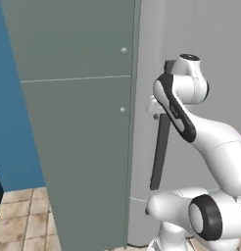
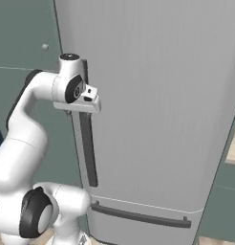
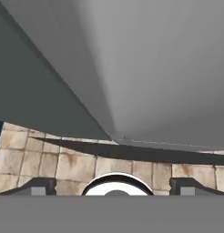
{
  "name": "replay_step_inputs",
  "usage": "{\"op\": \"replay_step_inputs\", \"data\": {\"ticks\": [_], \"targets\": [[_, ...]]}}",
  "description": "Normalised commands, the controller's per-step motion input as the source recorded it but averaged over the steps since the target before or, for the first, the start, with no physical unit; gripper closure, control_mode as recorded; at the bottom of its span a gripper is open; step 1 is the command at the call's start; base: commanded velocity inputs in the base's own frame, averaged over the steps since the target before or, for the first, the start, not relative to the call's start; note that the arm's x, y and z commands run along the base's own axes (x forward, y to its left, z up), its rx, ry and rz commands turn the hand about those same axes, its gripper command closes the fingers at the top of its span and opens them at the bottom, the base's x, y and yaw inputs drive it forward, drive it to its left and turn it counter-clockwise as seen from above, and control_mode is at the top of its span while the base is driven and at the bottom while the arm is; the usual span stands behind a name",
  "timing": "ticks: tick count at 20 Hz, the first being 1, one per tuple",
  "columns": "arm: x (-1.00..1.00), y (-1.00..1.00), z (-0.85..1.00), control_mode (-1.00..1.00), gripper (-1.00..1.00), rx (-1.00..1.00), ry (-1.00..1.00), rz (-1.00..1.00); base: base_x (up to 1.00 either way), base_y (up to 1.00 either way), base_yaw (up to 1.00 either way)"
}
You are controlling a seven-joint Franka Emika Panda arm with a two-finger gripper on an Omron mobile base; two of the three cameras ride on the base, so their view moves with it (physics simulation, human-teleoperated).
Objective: Open the fridge, remove the pear, onion, and shrimp, and place them on any counter.
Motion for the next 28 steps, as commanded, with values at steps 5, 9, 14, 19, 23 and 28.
{"op": "replay_step_inputs", "data": {"ticks": [5,9,14,19,23,28], "targets": [[0.0,0.0,0.0,1.0,-1.0,0.0,0.0,0.0,-0.33,0.03,0.0],[0.0,0.0,0.0,1.0,-1.0,0.0,0.0,0.0,-0.36,-0.01,0.0],[0.0,0.0,0.0,1.0,-1.0,0.0,0.0,0.0,-0.57,0.0,0.0],[0.0,0.0,0.0,1.0,-1.0,0.0,0.0,0.0,-0.41,0.0,0.0],[0.0,0.0,0.0,1.0,-1.0,0.0,0.0,0.0,-0.12,-0.02,0.0],[0.0,0.0,0.0,1.0,-1.0,0.0,0.0,0.0,-0.2,-0.1,0.0]]}}
